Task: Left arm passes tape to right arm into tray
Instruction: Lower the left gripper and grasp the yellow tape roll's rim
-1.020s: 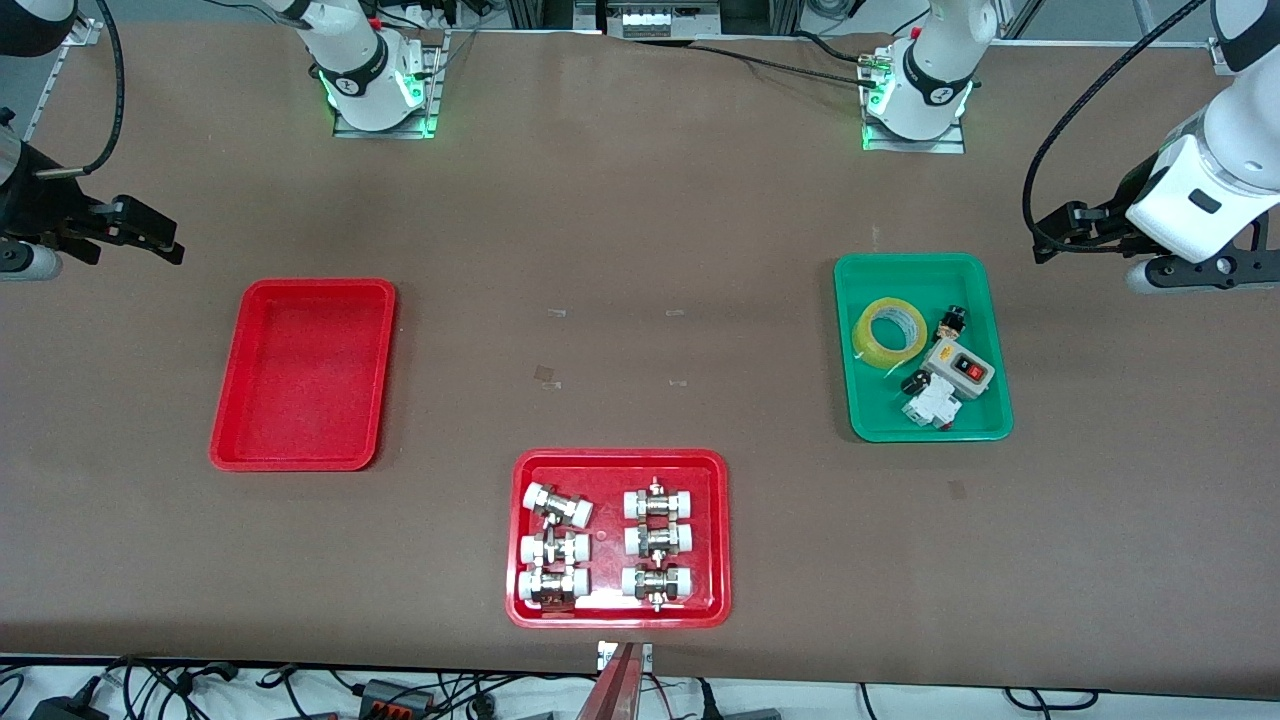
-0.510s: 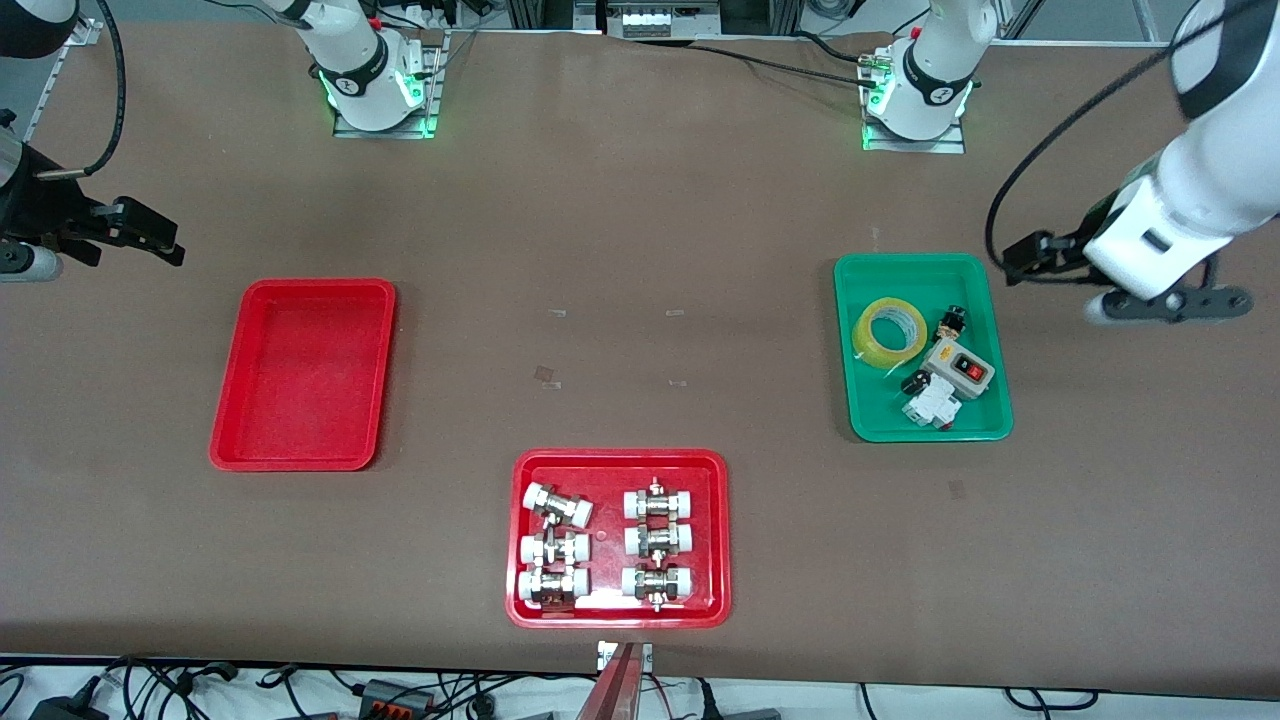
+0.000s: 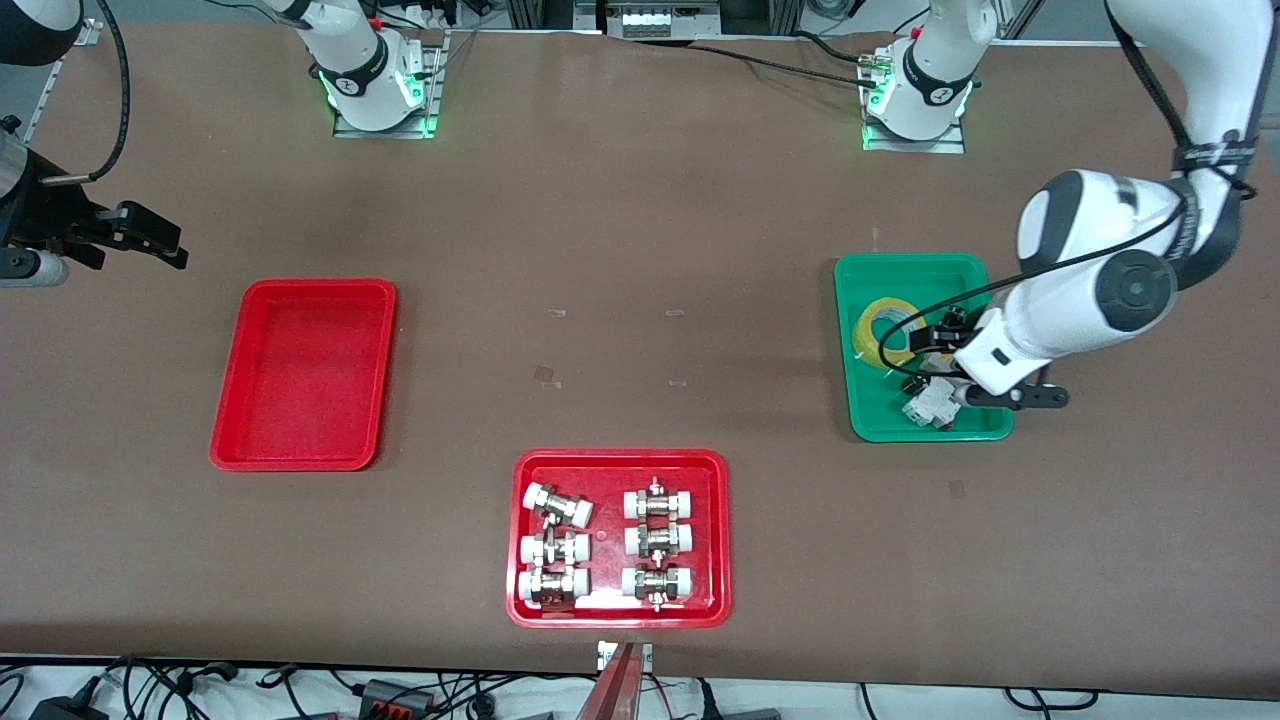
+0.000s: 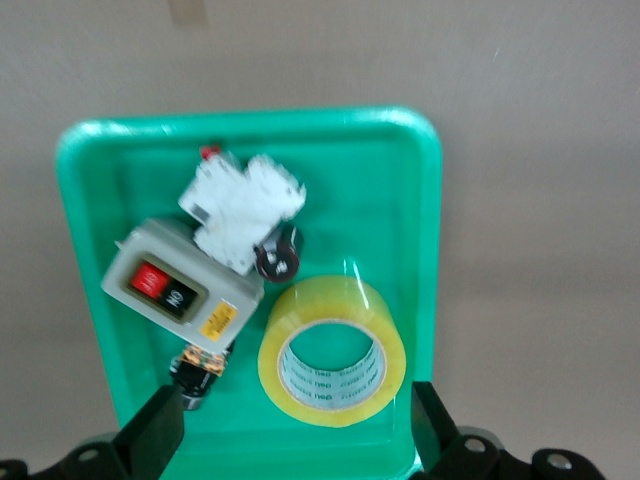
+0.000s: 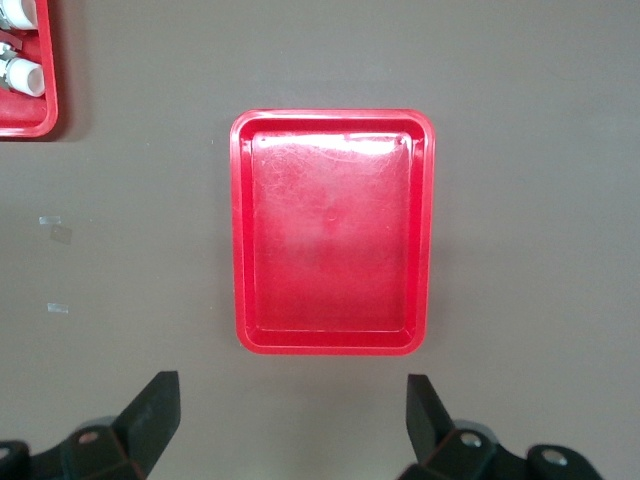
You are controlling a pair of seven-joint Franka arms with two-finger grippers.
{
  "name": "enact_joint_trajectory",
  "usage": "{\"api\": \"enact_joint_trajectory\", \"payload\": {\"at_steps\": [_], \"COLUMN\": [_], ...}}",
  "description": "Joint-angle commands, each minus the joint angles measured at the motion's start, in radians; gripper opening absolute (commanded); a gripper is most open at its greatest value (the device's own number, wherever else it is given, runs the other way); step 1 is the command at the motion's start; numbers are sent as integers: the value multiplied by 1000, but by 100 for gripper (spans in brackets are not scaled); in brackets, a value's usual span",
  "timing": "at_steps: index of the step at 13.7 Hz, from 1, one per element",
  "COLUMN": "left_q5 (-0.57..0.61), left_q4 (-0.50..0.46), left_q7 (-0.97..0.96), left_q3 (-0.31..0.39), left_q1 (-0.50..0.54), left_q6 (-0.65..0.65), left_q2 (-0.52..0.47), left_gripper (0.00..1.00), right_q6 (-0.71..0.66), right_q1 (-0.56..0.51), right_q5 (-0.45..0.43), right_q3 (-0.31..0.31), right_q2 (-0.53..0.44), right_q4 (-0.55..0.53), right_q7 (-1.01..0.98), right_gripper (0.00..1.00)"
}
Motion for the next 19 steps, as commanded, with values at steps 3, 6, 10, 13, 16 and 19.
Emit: {"api": "enact_joint_trajectory", "payload": {"at_steps": [3, 6, 10, 13, 16, 19], "left_q5": [4, 5, 5, 5, 5, 5], "left_q4": [-289, -345, -367, -367, -368, -378], "left_q7": [-1, -1, -12, -14, -12, -12], "left_q3": [-6, -4, -4, -4, -2, -1], "left_q1": [24, 28, 40, 40, 42, 53], "left_q6": [248, 350, 357, 357, 379, 412], "left_q2": [-81, -46, -43, -28, -11, 7], "left_gripper": [100, 100, 100, 100, 90, 62], "right_q6": [23, 19, 12, 12, 11, 11], "right_q1": [-7, -8, -7, -7, -5, -7], "right_q5": [-6, -6, -6, -6, -6, -6], "right_q3": [8, 8, 8, 8, 8, 8], "right_q2": [3, 4, 4, 4, 4, 6], "right_q4": [0, 0, 0, -1, -1, -1], "right_q7": [-10, -10, -10, -10, -10, -10], "right_gripper": [100, 100, 100, 100, 100, 100]}}
